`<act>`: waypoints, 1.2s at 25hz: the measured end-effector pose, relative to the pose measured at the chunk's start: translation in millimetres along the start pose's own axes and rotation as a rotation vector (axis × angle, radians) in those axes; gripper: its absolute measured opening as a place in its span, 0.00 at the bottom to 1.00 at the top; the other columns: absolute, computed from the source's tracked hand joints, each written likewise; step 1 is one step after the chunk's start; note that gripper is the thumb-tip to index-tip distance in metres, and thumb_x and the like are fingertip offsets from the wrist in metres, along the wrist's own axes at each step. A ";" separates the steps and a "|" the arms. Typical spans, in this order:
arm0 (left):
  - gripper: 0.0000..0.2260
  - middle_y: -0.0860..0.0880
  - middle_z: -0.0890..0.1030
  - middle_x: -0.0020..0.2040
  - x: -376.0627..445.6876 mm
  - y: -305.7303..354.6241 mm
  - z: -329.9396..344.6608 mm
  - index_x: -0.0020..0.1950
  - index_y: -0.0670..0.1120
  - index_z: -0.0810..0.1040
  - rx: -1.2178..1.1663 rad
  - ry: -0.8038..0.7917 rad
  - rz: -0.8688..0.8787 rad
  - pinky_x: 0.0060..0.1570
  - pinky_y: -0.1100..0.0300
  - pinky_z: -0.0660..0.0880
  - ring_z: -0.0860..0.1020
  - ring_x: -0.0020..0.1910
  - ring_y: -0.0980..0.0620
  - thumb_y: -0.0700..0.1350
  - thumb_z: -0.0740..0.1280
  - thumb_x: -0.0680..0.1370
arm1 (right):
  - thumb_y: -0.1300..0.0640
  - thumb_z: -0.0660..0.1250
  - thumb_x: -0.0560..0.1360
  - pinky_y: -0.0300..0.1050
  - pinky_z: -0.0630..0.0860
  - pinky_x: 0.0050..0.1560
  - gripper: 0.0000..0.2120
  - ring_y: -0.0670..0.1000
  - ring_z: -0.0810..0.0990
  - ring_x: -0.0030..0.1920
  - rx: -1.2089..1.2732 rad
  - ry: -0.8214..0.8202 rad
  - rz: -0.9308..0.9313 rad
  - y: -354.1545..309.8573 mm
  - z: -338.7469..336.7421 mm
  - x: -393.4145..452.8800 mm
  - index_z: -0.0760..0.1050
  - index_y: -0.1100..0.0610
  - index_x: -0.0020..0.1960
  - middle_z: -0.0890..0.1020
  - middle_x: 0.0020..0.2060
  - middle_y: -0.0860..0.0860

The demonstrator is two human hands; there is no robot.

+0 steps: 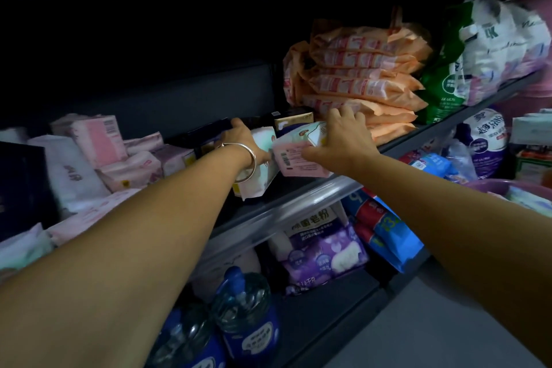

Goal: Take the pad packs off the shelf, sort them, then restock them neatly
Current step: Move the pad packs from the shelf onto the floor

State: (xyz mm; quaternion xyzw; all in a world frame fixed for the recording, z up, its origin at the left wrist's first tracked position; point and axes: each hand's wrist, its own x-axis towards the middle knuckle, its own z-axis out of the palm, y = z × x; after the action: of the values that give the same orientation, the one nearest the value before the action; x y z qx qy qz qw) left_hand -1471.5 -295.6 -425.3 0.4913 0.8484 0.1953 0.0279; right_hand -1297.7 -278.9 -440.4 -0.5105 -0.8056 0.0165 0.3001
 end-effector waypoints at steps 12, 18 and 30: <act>0.15 0.45 0.73 0.42 -171.6 -98.3 -118.2 0.46 0.41 0.70 0.245 -0.018 -0.051 0.35 0.58 0.70 0.73 0.39 0.46 0.46 0.72 0.68 | 0.41 0.69 0.68 0.54 0.74 0.56 0.31 0.61 0.73 0.58 0.235 -0.196 -0.112 -92.4 -42.0 -104.9 0.71 0.62 0.61 0.73 0.59 0.59; 0.19 0.43 0.78 0.47 -282.0 -173.1 -131.3 0.49 0.42 0.74 0.310 -0.098 -0.166 0.43 0.52 0.76 0.78 0.45 0.41 0.46 0.74 0.63 | 0.46 0.71 0.71 0.43 0.70 0.40 0.23 0.53 0.73 0.46 0.305 -0.457 -0.218 -139.1 -47.0 -205.9 0.74 0.62 0.56 0.74 0.48 0.55; 0.29 0.44 0.75 0.59 -396.6 -379.6 -13.4 0.63 0.43 0.72 0.390 -0.526 -0.368 0.51 0.54 0.78 0.76 0.54 0.45 0.44 0.75 0.64 | 0.42 0.70 0.70 0.46 0.74 0.43 0.20 0.55 0.76 0.47 0.165 -0.914 -0.202 -231.8 136.3 -331.0 0.73 0.59 0.44 0.76 0.48 0.56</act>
State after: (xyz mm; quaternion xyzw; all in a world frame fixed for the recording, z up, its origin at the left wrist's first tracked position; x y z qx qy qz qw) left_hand -1582.4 -802.1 -606.4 0.3599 0.9076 -0.1111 0.1855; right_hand -1455.5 -627.1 -629.3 -0.3447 -0.8967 0.2741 -0.0454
